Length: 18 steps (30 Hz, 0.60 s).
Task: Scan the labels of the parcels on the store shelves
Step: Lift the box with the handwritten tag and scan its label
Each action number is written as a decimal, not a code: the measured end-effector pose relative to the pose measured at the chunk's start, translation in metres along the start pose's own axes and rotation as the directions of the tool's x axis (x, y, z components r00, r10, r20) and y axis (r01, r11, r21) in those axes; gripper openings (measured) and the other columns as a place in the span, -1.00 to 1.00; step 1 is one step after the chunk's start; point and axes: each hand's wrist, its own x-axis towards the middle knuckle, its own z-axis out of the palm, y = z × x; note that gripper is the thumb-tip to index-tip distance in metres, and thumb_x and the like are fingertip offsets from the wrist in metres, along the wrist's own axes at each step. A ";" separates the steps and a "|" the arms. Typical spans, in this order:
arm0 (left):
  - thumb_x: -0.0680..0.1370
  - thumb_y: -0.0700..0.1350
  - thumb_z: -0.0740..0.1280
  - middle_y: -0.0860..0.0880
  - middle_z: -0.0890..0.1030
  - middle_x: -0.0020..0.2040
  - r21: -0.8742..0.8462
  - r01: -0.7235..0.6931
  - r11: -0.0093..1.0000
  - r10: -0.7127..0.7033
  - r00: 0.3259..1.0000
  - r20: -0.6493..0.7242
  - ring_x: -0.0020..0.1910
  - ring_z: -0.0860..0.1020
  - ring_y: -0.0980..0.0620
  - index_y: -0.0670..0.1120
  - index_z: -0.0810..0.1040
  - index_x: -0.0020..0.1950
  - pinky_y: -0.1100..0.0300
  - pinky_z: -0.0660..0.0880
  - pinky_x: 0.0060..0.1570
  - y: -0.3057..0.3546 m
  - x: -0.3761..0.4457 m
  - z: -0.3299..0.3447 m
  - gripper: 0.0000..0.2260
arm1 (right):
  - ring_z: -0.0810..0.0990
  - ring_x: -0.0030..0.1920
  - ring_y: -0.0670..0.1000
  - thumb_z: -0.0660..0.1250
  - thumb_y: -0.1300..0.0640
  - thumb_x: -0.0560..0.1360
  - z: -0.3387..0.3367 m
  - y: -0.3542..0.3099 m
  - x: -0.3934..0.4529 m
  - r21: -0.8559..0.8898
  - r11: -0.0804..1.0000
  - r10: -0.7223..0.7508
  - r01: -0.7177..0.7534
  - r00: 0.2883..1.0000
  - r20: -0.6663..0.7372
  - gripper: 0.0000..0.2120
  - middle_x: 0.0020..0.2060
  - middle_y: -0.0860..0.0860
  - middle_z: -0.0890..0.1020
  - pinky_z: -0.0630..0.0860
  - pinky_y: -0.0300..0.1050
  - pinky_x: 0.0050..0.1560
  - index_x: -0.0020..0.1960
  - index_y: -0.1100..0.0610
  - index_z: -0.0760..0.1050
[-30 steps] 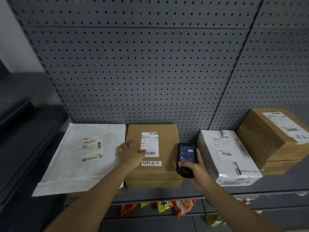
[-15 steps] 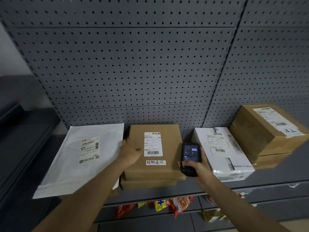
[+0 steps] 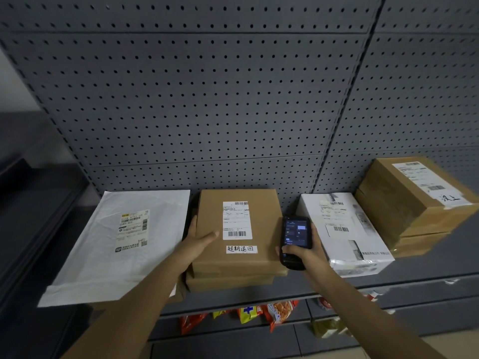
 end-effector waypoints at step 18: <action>0.41 -0.07 0.52 -0.01 0.47 0.38 -0.324 -0.048 0.945 0.102 0.983 0.153 0.28 0.50 -0.08 0.22 -0.05 0.57 -0.14 0.39 0.35 0.000 -0.017 0.005 -0.05 | 0.68 -0.03 0.17 0.36 0.53 0.37 -0.013 0.002 -0.022 0.171 0.985 -0.032 0.021 0.998 0.062 -0.27 0.12 0.21 0.59 0.60 0.15 0.10 0.41 0.01 0.34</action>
